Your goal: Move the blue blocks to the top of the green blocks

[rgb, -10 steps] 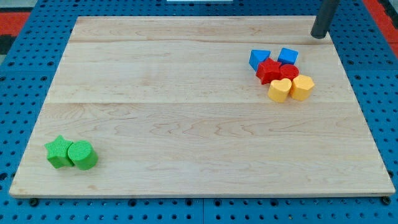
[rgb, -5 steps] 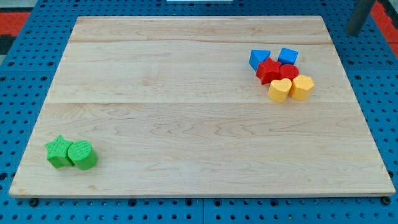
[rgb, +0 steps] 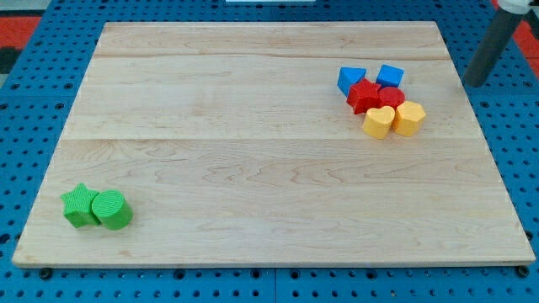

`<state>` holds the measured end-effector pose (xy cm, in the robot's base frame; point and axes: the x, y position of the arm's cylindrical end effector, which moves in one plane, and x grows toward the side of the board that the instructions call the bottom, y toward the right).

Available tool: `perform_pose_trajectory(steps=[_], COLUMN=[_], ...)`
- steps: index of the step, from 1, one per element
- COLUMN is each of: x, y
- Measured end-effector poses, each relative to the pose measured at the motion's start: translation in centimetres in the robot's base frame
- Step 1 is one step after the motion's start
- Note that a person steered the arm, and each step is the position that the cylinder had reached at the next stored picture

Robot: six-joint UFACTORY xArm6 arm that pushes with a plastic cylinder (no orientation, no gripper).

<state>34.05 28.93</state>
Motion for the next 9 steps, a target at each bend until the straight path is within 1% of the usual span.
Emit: perform_pose_trajectory(steps=[4, 5, 8, 9], x=[0.0, -1.2, -3.2, -4.6], y=[-24.5, -24.9, -15.6, -15.3])
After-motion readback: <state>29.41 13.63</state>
